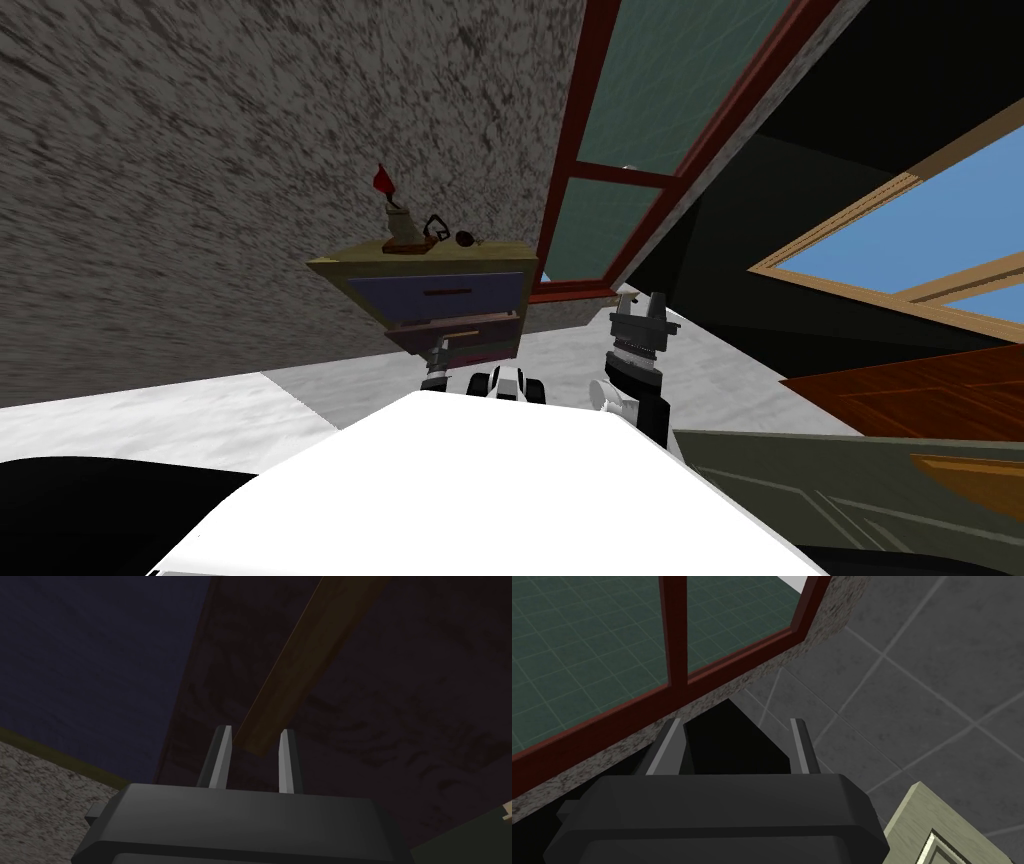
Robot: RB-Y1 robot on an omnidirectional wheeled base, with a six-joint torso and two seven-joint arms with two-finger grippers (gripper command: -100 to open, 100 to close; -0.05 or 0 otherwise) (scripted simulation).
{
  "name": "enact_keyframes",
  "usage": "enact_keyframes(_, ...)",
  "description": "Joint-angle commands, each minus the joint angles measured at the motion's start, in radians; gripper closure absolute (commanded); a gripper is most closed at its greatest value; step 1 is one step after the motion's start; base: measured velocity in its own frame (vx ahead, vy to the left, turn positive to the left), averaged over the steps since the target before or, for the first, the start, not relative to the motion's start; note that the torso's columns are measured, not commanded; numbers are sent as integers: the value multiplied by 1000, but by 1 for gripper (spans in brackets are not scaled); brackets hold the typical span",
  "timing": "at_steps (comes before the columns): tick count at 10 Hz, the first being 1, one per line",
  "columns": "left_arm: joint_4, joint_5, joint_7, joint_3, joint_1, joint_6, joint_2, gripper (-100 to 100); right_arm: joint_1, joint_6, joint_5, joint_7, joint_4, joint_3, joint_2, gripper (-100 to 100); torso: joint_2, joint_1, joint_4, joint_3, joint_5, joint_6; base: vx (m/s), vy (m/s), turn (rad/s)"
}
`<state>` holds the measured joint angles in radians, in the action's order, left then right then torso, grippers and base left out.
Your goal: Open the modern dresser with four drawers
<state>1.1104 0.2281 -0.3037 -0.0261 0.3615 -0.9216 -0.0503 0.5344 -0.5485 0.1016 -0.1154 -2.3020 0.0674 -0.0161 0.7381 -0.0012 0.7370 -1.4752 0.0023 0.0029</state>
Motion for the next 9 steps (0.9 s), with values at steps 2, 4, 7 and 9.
enact_keyframes(2,22,-1,0,2,5,33,-3,100,0,0,0,0,0,0,0,0,-4,-2,0,-3,-1,1,-102,-28,9)
enact_keyframes(4,37,-3,-5,11,23,37,-5,100,0,0,0,0,0,0,0,0,-2,0,0,-2,-1,-1,-144,-43,14)
enact_keyframes(7,99,6,-9,0,34,83,-23,-100,0,0,0,0,0,0,0,0,-4,1,0,-3,-1,-2,-100,-40,9)
enact_keyframes(9,160,14,-13,-8,46,136,-37,-100,1,0,0,0,0,0,0,0,-6,1,0,-5,-3,-3,5,-34,9)
